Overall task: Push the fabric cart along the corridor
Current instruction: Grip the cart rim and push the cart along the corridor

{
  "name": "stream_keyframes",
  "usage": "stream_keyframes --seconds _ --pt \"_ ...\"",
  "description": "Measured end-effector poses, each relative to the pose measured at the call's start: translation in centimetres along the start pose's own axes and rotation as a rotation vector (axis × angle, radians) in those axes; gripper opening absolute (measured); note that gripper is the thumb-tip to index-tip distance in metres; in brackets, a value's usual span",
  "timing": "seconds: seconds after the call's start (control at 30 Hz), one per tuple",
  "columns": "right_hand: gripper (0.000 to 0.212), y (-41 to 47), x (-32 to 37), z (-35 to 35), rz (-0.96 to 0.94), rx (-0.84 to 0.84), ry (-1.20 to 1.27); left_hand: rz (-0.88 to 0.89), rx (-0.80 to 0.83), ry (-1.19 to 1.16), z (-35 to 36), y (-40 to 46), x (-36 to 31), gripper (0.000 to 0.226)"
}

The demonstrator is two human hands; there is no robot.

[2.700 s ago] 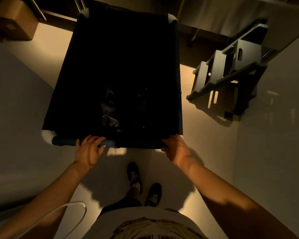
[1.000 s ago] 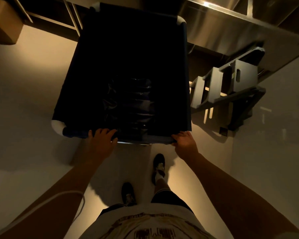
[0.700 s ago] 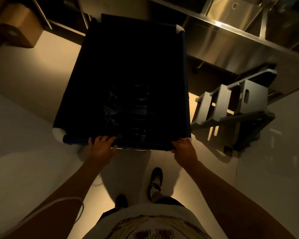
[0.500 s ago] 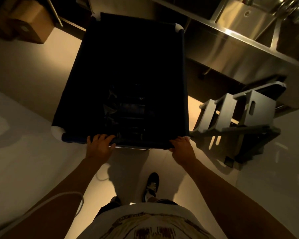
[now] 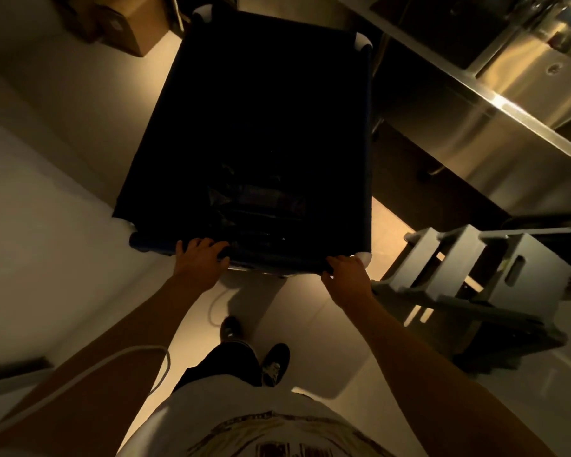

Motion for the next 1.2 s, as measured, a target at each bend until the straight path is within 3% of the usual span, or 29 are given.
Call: stream_keyframes --seconds 0.7,1.03,1.2 --pt "0.030 15.9 -4.0 -7.5 -0.006 0.011 -0.001 -0.088 0.055 -0.144 -3.8 9.3 -5.6 0.043" --pt "0.042 24.0 -4.1 -10.0 -0.066 0.061 -0.049 -0.107 0.067 -0.264 -5.6 14.1 -7.3 0.034" --pt "0.044 28.3 -3.8 -11.2 -0.110 0.078 -0.075 -0.049 0.090 -0.346 -6.9 16.2 -7.2 0.044"
Point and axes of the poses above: each hand's wrist, its own y-axis towards the middle knuckle, its own z-axis out of the palm, x = y × z, the point moved 8 cm from there along y, towards the middle knuckle, and after that the axes turned 10 degrees about -z, right-handed, at the moved point
